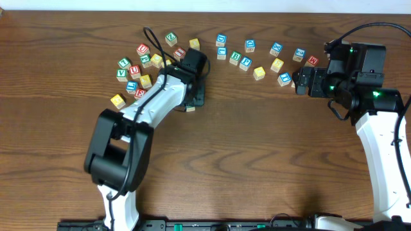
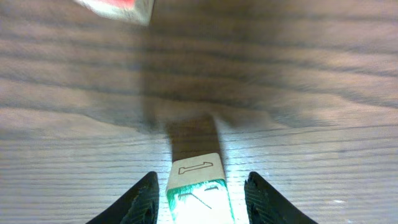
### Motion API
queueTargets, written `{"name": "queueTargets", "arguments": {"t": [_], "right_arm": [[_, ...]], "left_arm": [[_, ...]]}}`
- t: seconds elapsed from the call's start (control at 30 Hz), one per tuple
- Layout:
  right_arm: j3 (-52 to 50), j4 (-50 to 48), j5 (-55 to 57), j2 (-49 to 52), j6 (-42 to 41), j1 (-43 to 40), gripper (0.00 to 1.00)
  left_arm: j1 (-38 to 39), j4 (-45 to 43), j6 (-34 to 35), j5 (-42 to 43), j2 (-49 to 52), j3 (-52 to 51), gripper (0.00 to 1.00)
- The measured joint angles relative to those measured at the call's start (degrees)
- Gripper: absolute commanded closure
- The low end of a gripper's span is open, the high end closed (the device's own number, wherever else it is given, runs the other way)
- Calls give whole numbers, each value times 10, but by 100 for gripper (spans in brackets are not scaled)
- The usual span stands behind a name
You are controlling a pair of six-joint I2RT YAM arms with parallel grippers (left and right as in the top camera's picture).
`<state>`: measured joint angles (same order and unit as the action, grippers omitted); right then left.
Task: Spell out NEURIPS
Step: 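Carry the green N block toward the table center and set it down, then raise the left gripper and move it back to the block arc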
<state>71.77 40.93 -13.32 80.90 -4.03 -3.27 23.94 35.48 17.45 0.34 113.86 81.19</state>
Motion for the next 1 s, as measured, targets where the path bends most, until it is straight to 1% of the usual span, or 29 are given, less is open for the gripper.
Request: {"name": "queueTargets", "arguments": {"t": [0.3, 0.53, 0.7, 1.0], "right_arm": [[0, -14, 0, 0, 0, 0, 1], [0, -16, 0, 0, 0, 0, 1], [0, -17, 0, 0, 0, 0, 1], [0, -18, -10, 0, 2, 0, 1]], "left_arm": [[-49, 5, -8, 2, -143, 9, 54], [-81, 24, -9, 2, -219, 12, 54], [-106, 46, -8, 2, -247, 12, 54], [-129, 65, 4, 2, -250, 12, 55]]}}
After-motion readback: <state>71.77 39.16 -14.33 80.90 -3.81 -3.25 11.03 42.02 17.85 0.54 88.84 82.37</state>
